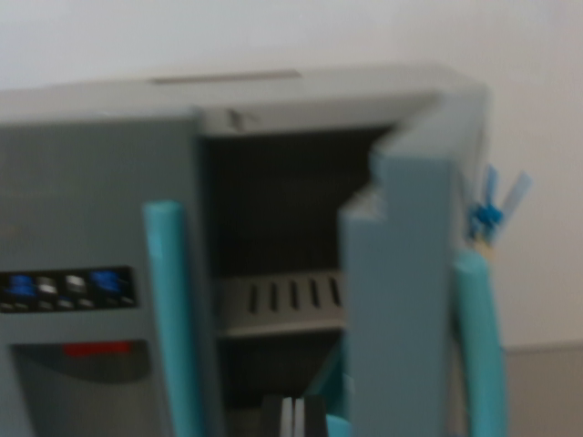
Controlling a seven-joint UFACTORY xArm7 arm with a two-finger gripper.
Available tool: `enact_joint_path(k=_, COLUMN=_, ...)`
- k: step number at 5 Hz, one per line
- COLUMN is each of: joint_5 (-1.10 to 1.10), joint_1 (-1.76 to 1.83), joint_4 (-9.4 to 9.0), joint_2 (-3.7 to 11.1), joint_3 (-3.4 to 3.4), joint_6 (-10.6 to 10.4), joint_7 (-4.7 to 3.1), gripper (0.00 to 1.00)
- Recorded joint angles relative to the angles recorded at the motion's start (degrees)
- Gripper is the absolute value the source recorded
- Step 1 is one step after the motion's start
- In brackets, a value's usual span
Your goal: Close fridge door
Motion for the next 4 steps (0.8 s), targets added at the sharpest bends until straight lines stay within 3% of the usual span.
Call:
enact_joint_path(k=1, joint_5=0.00, joint_1=0.00, joint_4=0.00, joint_2=1.49, joint_3=-2.91, joint_6=0.00, joint_7=0.00, gripper=1.00)
enact_joint_path(k=2, joint_5=0.00, joint_1=0.00, joint_4=0.00, joint_2=1.49, joint_3=-2.91, joint_6=0.00, joint_7=0.00, gripper=1.00)
enact_joint_path(k=3, joint_5=0.00, joint_1=0.00, joint_4=0.00, joint_2=3.72, joint_3=-5.60, joint_6=-0.01, joint_7=0.00, gripper=1.00)
enact_joint_path(k=4, joint_5=0.00, joint_1=0.00, joint_4=0.00, joint_2=3.72, joint_3=-5.60, joint_6=-0.01, joint_7=0.00, gripper=1.00)
